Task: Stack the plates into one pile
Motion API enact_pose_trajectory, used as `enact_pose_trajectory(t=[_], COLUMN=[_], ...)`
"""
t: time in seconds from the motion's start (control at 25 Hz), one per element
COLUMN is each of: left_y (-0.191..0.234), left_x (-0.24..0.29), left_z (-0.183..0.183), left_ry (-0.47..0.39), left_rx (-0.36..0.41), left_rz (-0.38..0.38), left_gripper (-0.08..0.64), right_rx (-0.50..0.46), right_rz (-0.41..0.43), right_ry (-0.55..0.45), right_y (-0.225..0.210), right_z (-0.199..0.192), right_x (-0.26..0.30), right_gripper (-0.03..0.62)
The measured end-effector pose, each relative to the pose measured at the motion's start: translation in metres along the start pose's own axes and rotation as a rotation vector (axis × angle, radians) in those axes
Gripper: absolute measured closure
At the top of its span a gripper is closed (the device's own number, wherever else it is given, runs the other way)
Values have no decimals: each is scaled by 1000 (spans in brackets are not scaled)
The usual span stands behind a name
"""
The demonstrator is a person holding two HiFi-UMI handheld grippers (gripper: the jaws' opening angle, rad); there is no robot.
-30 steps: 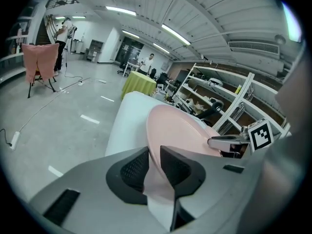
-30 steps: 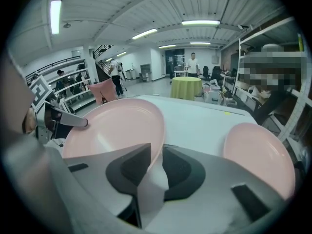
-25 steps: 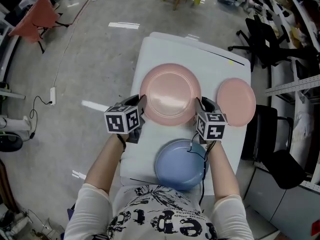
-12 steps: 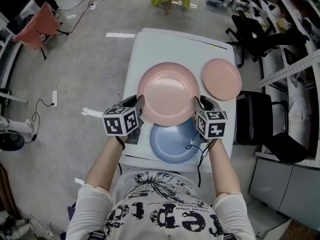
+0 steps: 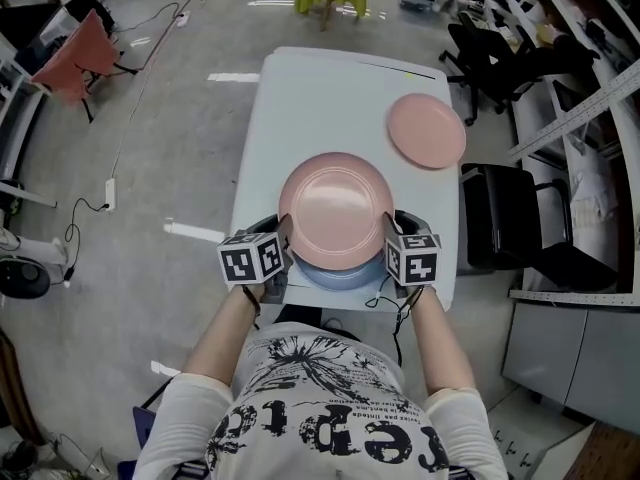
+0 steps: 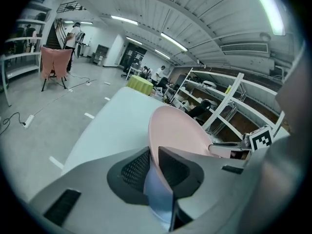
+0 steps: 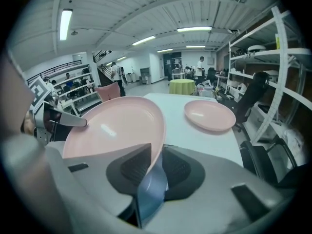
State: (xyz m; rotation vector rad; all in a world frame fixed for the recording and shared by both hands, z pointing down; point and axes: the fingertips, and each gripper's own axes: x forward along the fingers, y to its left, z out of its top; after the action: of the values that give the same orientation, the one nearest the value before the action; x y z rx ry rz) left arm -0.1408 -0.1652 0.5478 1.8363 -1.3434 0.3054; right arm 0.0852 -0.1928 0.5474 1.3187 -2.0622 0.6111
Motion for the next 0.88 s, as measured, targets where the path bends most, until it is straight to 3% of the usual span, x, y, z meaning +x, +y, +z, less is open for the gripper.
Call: enact_pose_trajectory(t=[0.2, 0.4, 0.76, 0.88], left_y=[-1, -1, 2, 0], left_x=[-3, 5, 18, 17], left_z=[-51, -82, -94, -95], left_ry=[60, 125, 173, 172], left_rx=[-37, 3, 27, 76], left_rz=[30, 50, 131, 172], left_gripper=[511, 512, 508, 498], right_rx=[27, 82, 81, 89], right_rz=[-8, -36, -52, -52], right_ry=[53, 76, 141, 146], right_y=[1, -2, -11, -11], right_z=[-51, -85, -107, -110], right_x=[-13, -16, -3, -1], right_gripper=[514, 522, 518, 517])
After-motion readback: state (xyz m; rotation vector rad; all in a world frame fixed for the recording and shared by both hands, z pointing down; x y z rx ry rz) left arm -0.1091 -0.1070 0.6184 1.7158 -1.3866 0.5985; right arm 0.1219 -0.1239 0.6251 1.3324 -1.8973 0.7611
